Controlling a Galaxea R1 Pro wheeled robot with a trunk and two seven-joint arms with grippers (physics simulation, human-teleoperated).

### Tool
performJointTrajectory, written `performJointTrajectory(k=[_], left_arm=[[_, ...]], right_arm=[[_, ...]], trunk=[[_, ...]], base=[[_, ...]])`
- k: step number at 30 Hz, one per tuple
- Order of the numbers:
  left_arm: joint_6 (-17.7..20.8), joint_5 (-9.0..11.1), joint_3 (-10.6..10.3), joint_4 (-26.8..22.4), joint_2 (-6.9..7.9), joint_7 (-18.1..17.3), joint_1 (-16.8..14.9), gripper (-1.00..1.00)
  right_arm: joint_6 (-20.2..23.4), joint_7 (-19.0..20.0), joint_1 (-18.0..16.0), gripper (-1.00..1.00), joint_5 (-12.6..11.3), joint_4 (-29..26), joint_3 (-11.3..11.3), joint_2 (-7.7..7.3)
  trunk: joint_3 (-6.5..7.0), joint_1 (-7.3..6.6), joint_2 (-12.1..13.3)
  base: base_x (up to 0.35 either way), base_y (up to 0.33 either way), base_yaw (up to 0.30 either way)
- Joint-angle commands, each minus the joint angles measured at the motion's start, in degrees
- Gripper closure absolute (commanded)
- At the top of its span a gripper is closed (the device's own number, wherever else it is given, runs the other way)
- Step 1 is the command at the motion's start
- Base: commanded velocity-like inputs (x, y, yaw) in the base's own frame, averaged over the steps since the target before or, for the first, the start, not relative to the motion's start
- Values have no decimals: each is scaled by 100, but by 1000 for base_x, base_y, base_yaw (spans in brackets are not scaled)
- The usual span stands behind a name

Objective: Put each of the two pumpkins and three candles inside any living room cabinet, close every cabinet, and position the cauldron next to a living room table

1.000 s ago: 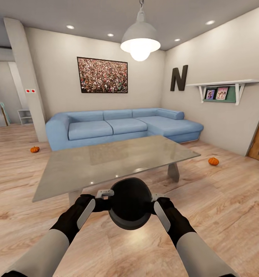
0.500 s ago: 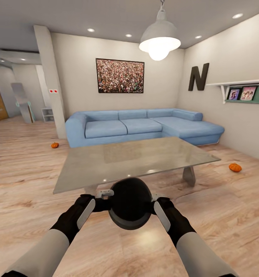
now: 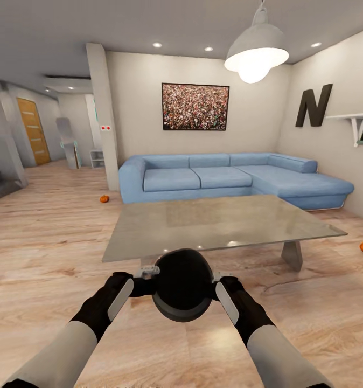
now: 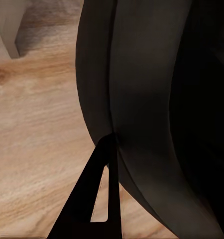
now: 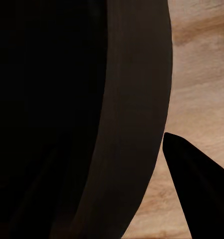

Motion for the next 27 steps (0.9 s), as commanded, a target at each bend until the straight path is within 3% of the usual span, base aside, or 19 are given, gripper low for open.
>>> performJointTrajectory(k=[1, 8, 27], left_arm=[[12, 210, -64, -3, 8, 30, -5, 100], [12, 218, -60, -2, 8, 30, -7, 100], [12, 232, -66, 17, 7, 30, -8, 100]], right_arm=[[-41, 4, -5, 100, -167, -2, 452, -8], [-41, 6, -5, 100, -167, -2, 451, -8], [-41, 12, -5, 100, -167, -4, 451, -8]], trunk=[[-5, -2, -4], [-116, 11, -10], [-537, 60, -36]], base=[[0, 0, 290], [0, 0, 171], [0, 0, 6]])
